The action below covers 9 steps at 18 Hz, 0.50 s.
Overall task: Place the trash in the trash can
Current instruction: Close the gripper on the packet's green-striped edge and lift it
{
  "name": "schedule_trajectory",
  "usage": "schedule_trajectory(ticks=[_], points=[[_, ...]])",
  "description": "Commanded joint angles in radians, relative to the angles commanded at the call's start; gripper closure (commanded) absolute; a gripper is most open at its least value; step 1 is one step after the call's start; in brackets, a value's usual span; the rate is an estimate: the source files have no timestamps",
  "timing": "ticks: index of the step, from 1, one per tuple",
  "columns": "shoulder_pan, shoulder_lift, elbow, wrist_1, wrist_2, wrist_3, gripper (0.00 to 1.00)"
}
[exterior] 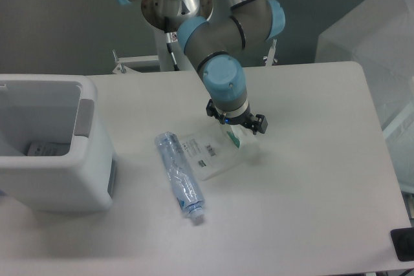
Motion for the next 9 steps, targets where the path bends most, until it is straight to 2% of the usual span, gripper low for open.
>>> schedule_trajectory(ticks=[1,6,8,9], points=[[-0.002,-0.006,0.0,0.0,0.002,-0.015,0.03],[-0.002,-0.008,0.002,-0.002,0.003,-0.051,0.82],[-0.002,-0.006,0.005,-0.002,0.005,-0.051,0.91],[-0.002,-0.003,0.008,-0.002,0.003,-0.049,1.0]])
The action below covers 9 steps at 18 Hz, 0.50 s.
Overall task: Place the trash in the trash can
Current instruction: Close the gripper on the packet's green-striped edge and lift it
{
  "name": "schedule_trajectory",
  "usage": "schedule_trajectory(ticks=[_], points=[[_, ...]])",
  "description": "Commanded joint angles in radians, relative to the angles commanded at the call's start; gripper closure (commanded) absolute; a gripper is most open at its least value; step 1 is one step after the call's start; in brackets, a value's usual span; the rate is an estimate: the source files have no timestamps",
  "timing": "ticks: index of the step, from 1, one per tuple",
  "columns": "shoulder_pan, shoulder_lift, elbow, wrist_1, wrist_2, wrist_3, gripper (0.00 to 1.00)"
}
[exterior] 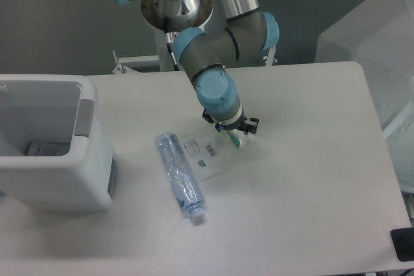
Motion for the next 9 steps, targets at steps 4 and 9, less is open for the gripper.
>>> schedule_trajectory(ticks=[4,9], points=[[0.005,0.008,0.017,0.0,-0.006,0.014,1.0],[0.011,0.043,0.063,-0.012,-0.037,0.017,1.0]])
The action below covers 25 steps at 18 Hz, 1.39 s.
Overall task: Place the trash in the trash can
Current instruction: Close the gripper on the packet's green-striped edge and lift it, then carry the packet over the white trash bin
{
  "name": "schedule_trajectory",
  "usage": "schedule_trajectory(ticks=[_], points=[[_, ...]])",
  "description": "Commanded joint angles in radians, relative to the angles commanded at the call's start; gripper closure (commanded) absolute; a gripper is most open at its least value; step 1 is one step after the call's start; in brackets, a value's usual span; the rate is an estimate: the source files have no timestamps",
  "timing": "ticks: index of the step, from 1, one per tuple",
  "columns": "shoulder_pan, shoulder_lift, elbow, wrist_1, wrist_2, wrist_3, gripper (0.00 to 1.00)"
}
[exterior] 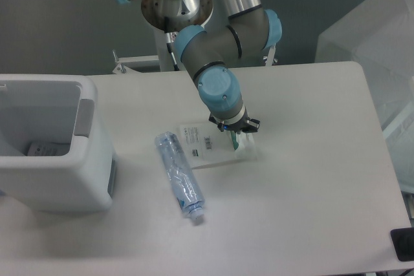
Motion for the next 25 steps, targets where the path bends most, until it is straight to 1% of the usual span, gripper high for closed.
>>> schedule_trajectory(ticks=[2,4,6,7,9,14,16,20,23,25], points=[[0.012,0.031,0.015,-0.002,-0.058,0.012,1.0],[0.025,0.049,0.035,-0.002,-0.1,0.032,1.0],[0.034,0.074,0.083,-0.005,-0.169,0.028,1.0],[0.046,0.092,0.113,-0.006,-0.231,0.022,1.0],[0.057,0.12,0.134,-0.006,-0.291,0.018,1.0],[0.061,0.216,0.13,-0.006,-0.387,0.002,1.0],[0.06,0.267,0.135,-0.006,-0.445,-0.02,1.0],[0.054,0.347,0.149,-0.006,-0.548,-0.054,1.0],[0.051,0.394,0.15,-0.006,-0.62,-0.075,1.0],[0.048,0.417,0.147,-0.006,-0.643,-0.084,1.0]])
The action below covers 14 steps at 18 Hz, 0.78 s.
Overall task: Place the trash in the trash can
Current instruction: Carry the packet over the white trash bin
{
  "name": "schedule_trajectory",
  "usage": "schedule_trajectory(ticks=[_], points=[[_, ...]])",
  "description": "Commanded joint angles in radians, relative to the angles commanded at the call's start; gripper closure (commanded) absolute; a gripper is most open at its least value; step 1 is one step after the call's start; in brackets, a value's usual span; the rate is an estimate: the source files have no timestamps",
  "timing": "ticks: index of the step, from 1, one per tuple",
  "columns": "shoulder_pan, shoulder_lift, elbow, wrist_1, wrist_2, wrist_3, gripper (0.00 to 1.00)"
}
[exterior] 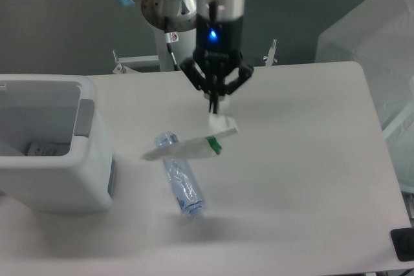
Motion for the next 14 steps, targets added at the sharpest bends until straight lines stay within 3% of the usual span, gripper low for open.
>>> schedule_trajectory(ticks=[6,14], points=[[-0.026,0.063,0.0,0.0,-0.083,-0.049,1.0],[-0.15,0.069,0.011,0.009,-0.086,-0.061,1.0]])
